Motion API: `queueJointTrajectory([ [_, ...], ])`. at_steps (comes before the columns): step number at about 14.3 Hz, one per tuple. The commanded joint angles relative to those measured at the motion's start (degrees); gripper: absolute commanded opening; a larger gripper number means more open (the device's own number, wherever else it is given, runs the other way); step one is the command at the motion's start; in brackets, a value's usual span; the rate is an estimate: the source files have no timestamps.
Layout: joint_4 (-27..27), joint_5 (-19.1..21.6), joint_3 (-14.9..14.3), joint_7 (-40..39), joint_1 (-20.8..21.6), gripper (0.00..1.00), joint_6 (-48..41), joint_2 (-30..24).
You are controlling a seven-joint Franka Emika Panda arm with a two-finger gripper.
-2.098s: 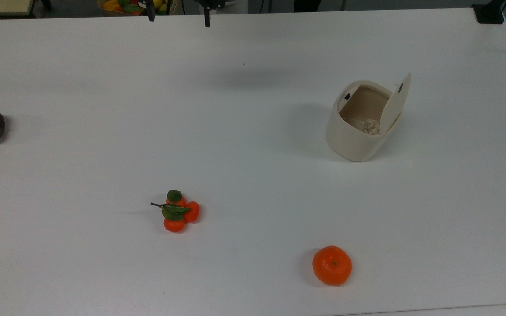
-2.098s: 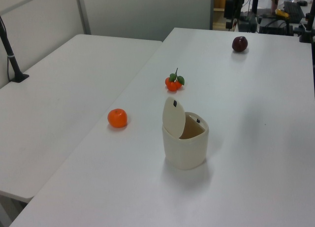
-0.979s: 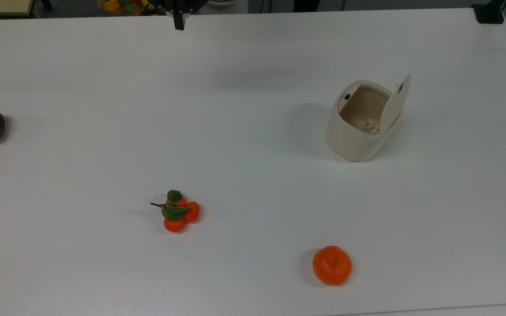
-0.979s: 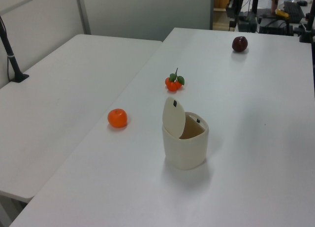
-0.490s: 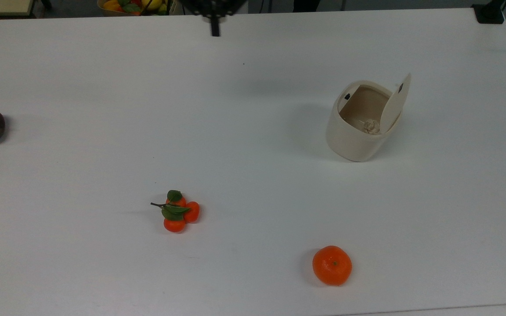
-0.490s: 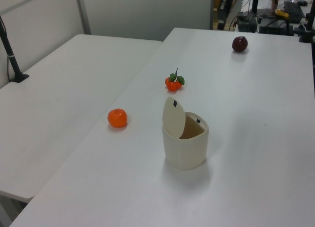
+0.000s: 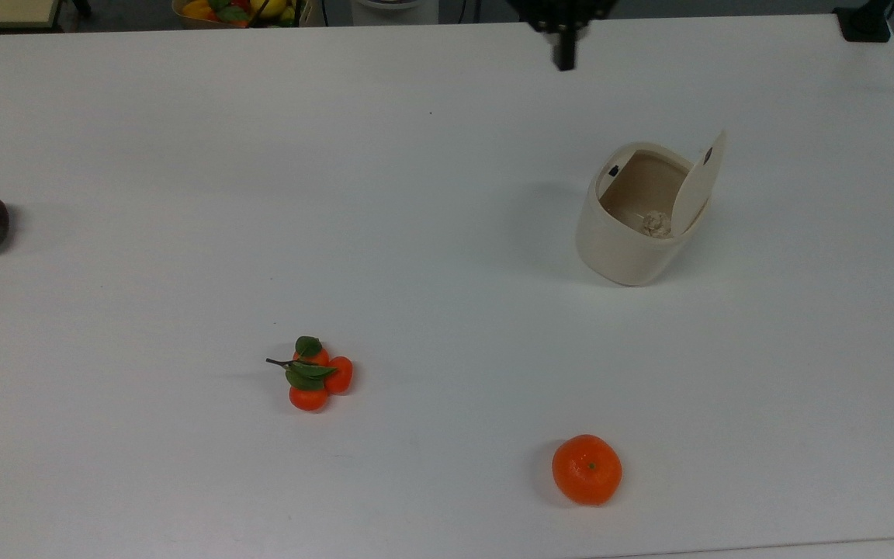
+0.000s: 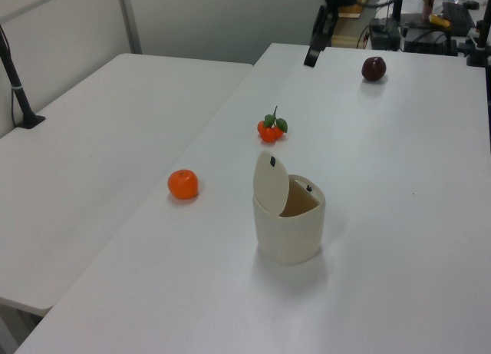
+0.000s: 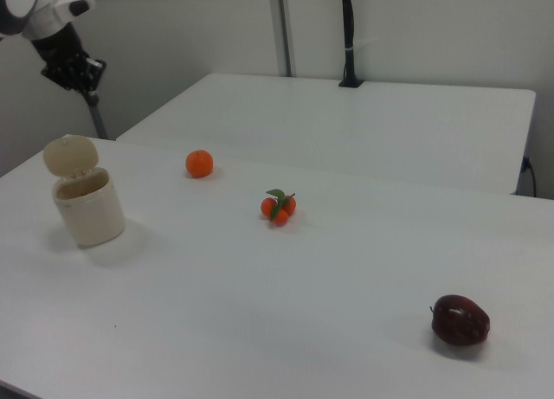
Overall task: Close garbage bin
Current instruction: 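Position the gripper above the open lid of the cream bin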
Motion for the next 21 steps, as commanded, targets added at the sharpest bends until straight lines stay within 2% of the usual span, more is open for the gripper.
queueJointTrajectory([
  [1, -0.45, 1.57, -0.74, -1.67, 4.35, 0.00, 8.31, 3.80],
  [7, -0.54, 1.83, -0.66, -3.17, 9.19, 0.00, 17.37, 7.58],
  [10, -0.54, 1.83, -0.57, -3.25, 10.77, 0.00, 18.97, 9.17],
  [21, -1.51, 1.48, -0.57, -11.86, 11.57, 0.00, 18.36, 11.89],
])
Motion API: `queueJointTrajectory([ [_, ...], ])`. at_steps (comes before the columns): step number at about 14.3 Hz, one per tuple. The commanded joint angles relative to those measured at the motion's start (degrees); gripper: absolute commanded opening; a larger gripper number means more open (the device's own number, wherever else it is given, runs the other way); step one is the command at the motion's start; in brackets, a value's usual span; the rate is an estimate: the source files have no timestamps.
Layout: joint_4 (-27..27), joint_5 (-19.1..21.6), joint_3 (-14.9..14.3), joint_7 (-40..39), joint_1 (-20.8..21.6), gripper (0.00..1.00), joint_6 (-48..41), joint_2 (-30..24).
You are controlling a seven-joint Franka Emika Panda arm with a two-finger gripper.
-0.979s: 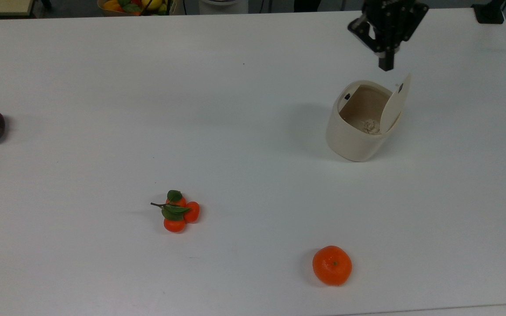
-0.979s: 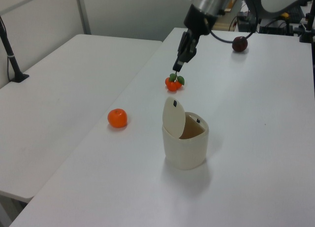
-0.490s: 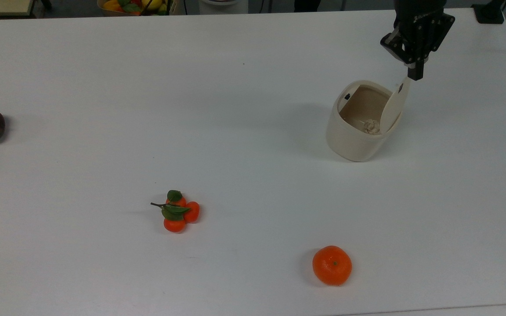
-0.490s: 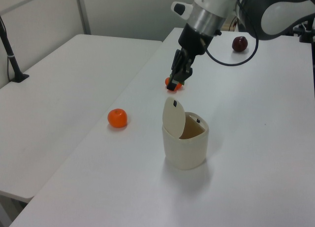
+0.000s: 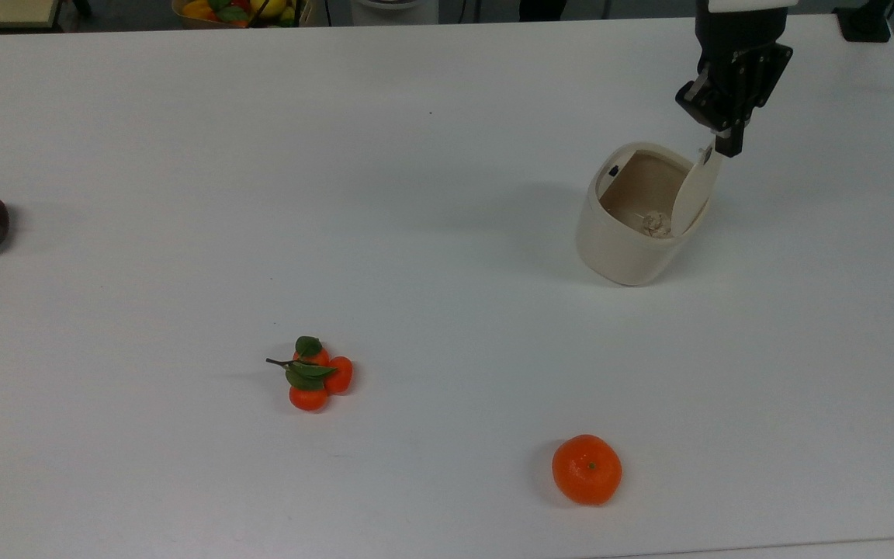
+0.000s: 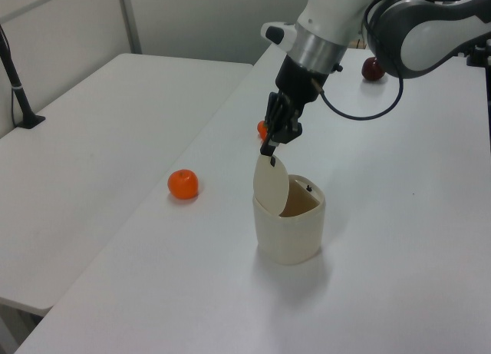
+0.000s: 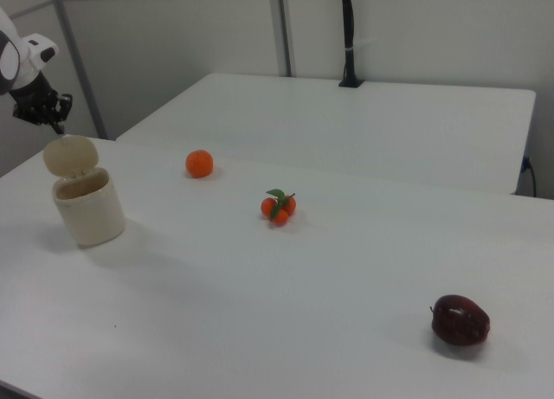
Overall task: Close garbage bin
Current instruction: 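Push the hinged lid down over the bin opening with the gripper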
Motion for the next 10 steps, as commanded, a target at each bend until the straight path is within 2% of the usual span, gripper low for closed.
queueJointTrajectory([
  [1, -1.21, 1.08, -0.69, -4.57, 0.54, 0.00, 0.56, 0.34],
  [4, -2.01, 0.56, -0.78, -6.51, 0.10, 0.00, -1.53, 0.16],
  [10, -1.66, 0.38, -1.39, -10.38, -1.04, 0.00, -14.80, -0.71],
])
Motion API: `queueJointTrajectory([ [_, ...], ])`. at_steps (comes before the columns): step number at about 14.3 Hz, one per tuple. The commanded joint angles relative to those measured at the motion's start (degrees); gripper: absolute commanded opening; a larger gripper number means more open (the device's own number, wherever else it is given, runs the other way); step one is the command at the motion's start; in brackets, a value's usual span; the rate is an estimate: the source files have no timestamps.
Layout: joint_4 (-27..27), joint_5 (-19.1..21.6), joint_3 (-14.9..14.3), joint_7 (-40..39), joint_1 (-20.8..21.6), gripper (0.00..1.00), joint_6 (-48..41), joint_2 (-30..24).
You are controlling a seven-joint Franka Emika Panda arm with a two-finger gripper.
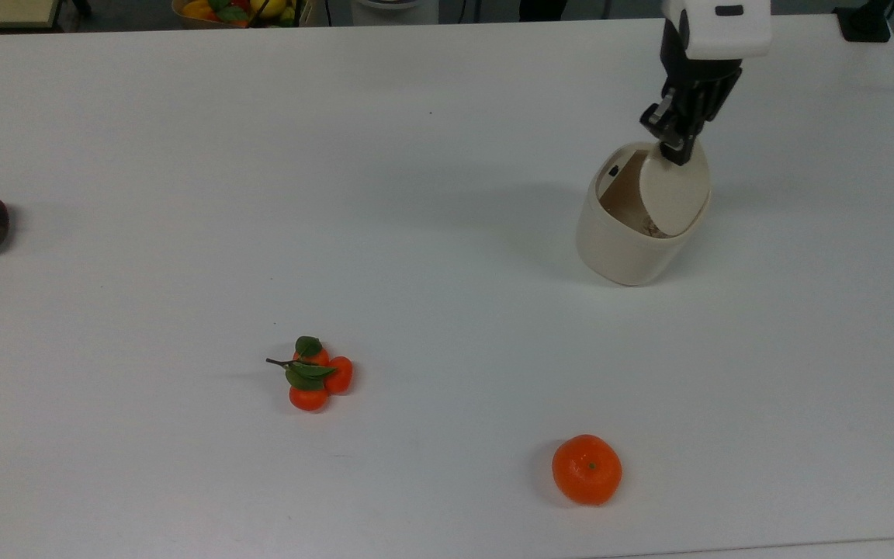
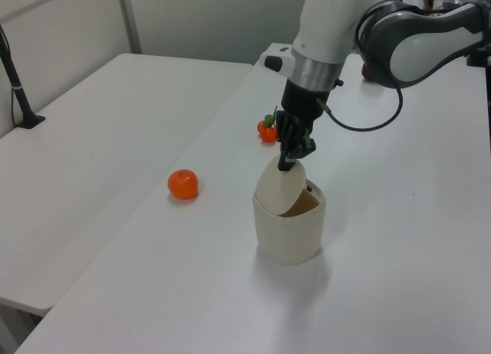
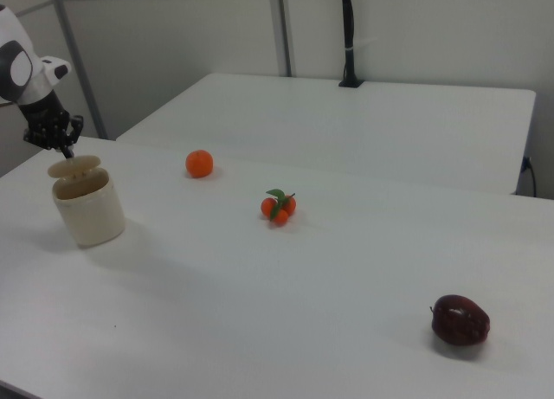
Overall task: Close garbage bin
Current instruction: 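Push the hinged lid down over the bin opening with the gripper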
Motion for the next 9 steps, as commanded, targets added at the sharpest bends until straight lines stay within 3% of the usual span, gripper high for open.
queueJointTrajectory([
  [1, -1.06, 0.39, -0.46, -2.37, -0.48, 0.00, -5.57, -1.44],
  [9, -3.00, -0.05, -0.46, -2.28, -1.09, 0.00, -5.05, 0.67],
])
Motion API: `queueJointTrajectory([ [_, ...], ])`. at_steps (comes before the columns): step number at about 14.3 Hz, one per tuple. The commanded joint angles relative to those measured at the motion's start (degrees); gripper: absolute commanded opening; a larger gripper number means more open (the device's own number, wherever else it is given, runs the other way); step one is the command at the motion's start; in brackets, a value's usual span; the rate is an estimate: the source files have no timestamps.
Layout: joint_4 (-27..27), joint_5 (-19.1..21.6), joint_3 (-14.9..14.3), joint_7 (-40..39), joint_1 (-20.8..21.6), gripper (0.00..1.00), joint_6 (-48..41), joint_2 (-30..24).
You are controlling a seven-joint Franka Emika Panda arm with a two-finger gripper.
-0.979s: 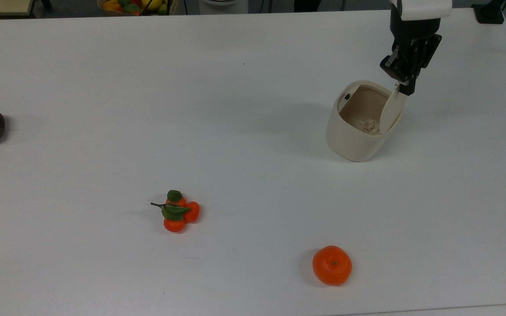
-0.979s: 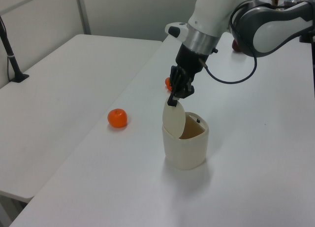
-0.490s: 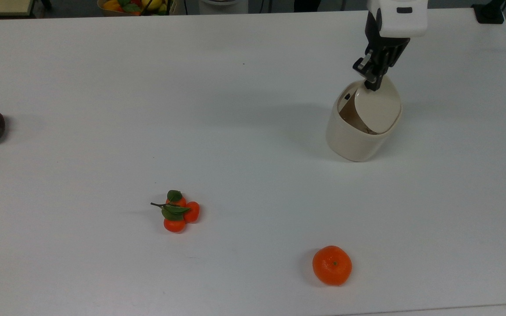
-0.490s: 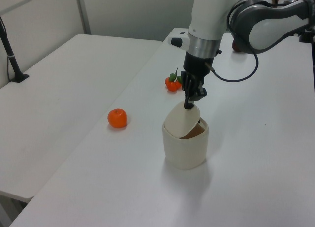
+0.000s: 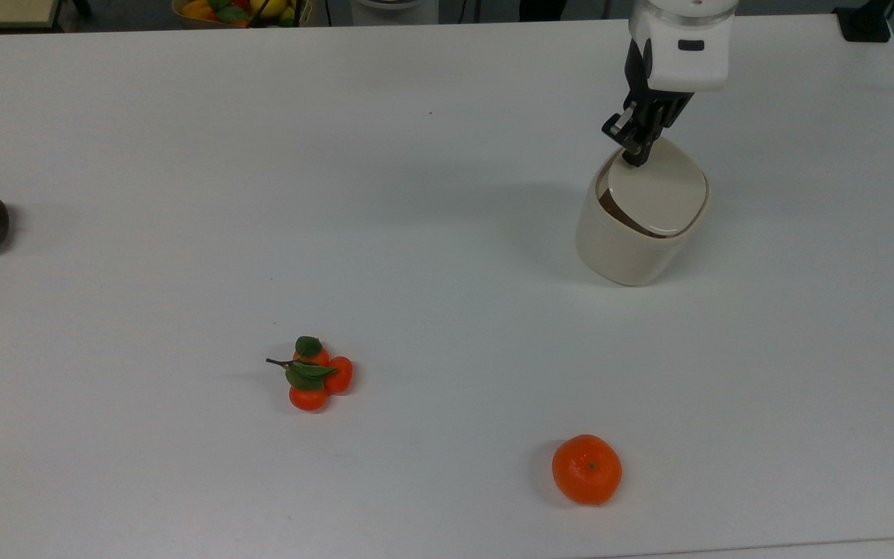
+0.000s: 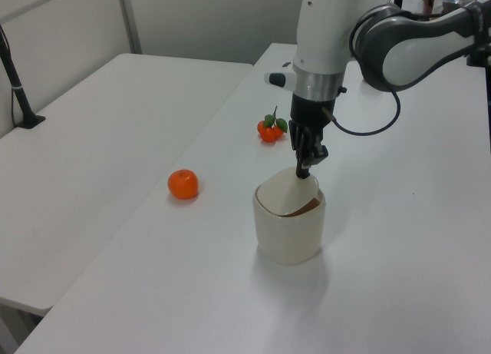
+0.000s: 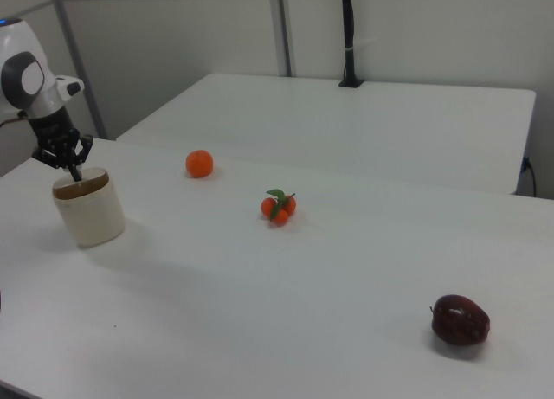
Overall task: Close garbage bin
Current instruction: 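Push the hinged lid down over the bin opening with the gripper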
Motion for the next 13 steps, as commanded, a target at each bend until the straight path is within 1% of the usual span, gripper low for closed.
queueJointTrajectory([
  [1, -0.96, -0.03, -0.26, -1.58, -0.03, 0.00, -0.35, 0.47],
  [7, -0.96, -0.03, -0.26, -1.67, -0.03, 0.00, -0.35, 2.40],
  [13, -1.05, -0.03, -0.26, -1.58, -0.20, 0.00, -0.26, 3.11],
])
